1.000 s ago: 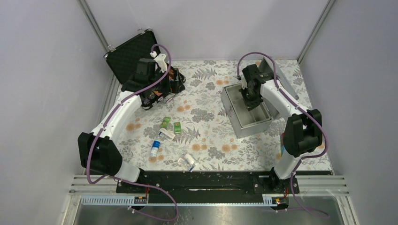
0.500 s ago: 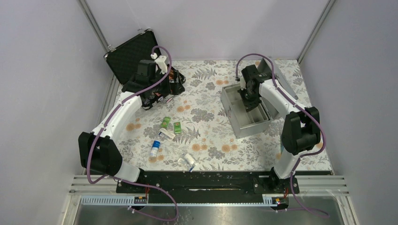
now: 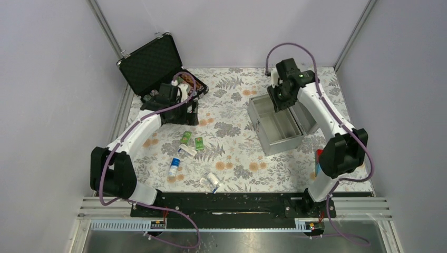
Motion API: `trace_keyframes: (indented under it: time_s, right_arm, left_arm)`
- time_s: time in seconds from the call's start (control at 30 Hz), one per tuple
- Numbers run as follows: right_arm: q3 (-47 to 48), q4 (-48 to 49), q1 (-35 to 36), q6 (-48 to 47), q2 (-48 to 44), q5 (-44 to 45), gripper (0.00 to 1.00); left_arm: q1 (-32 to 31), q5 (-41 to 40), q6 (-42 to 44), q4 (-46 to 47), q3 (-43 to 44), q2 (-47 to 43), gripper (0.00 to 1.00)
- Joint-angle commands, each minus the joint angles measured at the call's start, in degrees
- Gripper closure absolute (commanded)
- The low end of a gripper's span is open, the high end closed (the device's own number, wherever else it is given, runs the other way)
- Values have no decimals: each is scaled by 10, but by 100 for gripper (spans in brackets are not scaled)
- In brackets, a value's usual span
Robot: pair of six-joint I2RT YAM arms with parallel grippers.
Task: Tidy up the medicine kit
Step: Pick up the medical item at the center of the board.
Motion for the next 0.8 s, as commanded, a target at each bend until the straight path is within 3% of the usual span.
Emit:
trace_keyframes:
  time_s: [0.0,0.23,0.57,0.77]
  right_arm:
    - [74,-33,5,-34,-47,-16,61]
    - [87,-30,5,-21,-87,-93,52]
    - [70,-30,5,-23,-95,-96,50]
    - [51,-31,5,-16,-102,-112,50]
  left_arm:
    - [5,-55,-1,-35,-57,-7,13]
    - [5,-66,4,-41,-77,38,17]
    - [5,-92,9,-29,-29,141,23]
    - [6,-66,11,-22,-6,186,38]
